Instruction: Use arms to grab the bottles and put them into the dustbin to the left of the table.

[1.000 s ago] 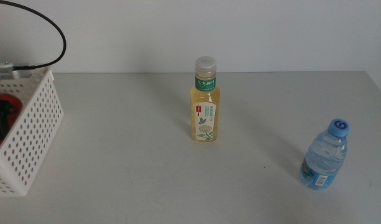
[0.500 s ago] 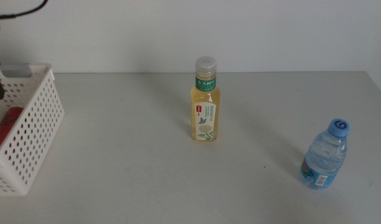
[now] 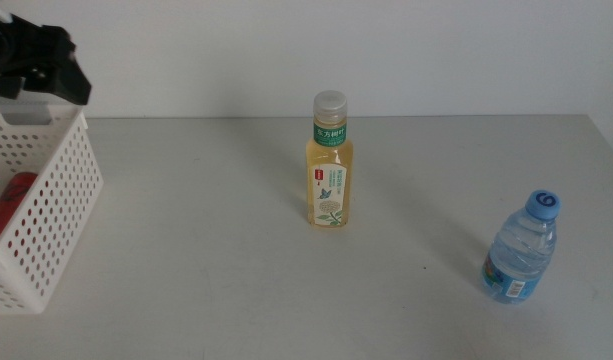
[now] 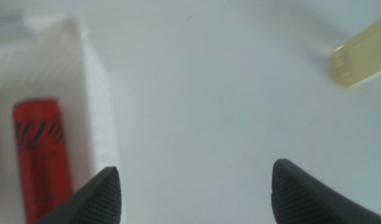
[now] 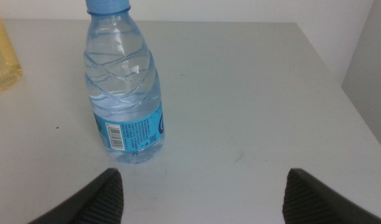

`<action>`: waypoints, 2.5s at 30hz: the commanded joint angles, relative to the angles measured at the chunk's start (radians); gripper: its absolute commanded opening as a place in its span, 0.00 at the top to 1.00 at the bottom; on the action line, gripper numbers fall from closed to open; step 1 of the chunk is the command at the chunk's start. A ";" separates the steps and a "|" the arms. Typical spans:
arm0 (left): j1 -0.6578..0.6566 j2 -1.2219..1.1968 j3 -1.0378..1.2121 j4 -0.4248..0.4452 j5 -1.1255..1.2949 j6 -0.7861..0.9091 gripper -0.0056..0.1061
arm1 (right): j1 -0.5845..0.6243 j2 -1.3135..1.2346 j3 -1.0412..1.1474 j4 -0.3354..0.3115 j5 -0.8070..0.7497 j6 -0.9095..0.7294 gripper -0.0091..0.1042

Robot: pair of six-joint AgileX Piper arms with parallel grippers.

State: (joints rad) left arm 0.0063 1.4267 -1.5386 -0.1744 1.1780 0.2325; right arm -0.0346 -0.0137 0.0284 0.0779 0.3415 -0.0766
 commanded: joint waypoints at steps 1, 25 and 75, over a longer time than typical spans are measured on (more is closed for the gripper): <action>-0.086 -0.106 0.074 0.018 -0.192 -0.048 0.24 | 0.000 -0.022 -0.010 -0.005 -0.072 -0.006 0.34; -0.375 -0.431 1.085 0.259 -1.530 -0.315 0.24 | 0.000 -0.022 -0.010 -0.005 -0.072 -0.006 0.34; -0.632 0.433 0.624 0.134 -1.931 -0.440 0.24 | 0.000 -0.022 -0.010 -0.005 -0.072 -0.006 0.34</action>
State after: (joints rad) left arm -0.6271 1.9002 -0.8815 -0.0200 -0.6656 -0.1973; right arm -0.0346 -0.0137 0.0284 0.0779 0.3415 -0.0766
